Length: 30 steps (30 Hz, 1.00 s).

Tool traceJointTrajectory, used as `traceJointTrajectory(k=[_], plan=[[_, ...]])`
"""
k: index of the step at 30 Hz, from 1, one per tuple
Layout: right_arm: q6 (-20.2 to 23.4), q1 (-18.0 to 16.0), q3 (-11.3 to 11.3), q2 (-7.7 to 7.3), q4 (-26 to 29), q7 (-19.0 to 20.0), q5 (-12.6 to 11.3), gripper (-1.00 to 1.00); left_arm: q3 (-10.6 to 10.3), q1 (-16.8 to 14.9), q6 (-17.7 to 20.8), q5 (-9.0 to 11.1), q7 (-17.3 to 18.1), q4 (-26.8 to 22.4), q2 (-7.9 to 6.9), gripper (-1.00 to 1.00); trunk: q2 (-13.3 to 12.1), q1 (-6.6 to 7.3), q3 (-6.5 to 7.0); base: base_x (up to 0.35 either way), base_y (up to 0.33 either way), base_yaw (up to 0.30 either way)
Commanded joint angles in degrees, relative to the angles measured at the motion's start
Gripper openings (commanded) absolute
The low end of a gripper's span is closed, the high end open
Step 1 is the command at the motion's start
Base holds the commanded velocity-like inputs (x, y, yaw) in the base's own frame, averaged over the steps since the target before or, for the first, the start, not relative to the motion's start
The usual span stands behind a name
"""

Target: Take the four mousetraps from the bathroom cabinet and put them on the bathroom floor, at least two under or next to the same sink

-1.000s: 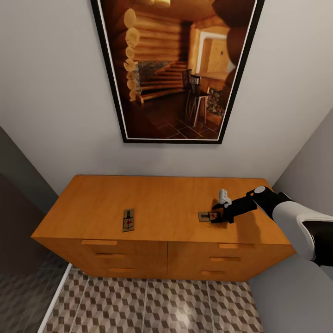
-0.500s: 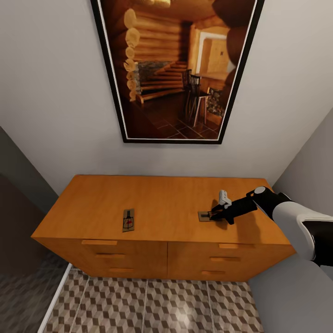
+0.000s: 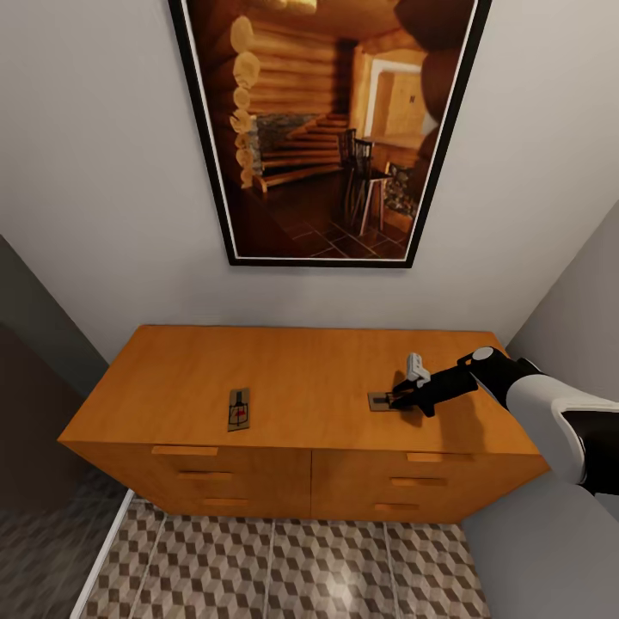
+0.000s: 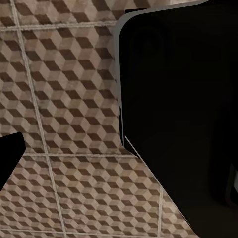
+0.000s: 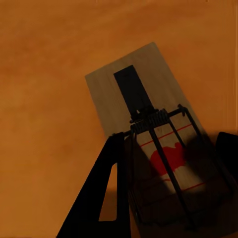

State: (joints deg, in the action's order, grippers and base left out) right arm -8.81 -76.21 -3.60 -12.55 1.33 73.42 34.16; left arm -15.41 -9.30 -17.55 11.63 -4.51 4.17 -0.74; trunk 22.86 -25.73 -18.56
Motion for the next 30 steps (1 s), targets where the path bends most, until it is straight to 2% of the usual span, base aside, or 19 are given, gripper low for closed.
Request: traceJointTrajectory(k=[1, 17, 23, 30], plan=[[-0.12, 0.01, -3.23, -0.04, -0.01, -1.57, 0.11, -1.0, -0.5, -0.1, -0.38, 0.41, -0.06, 0.23, 0.04, 1.0, 0.06, -0.05, -0.12, 0.0, 0.0, 0.0], [0.37, 0.01, -3.12, 0.78, 0.52, -1.33, 0.11, -1.0, -0.54, -0.1, -0.38, 0.36, -0.06, 0.14, -0.03, 1.0, 0.06, -0.05, -0.12, 0.0, 0.0, 0.0], [5.01, 0.01, -3.04, 0.82, 1.47, -1.27, 0.27, -1.0, -0.58, -0.1, -0.4, 0.31, -0.06, 0.07, 0.08, 1.0, 0.06, -0.05, -0.12, 0.0, 0.0, 0.0], [7.84, 0.01, -2.96, 0.93, 2.3, -1.26, 0.37, -1.0, -0.61, -0.1, -0.61, 0.18, 0.0, -0.01, 0.17, 1.0, 0.06, -0.05, -0.12, 0.0, 0.0, 0.0]])
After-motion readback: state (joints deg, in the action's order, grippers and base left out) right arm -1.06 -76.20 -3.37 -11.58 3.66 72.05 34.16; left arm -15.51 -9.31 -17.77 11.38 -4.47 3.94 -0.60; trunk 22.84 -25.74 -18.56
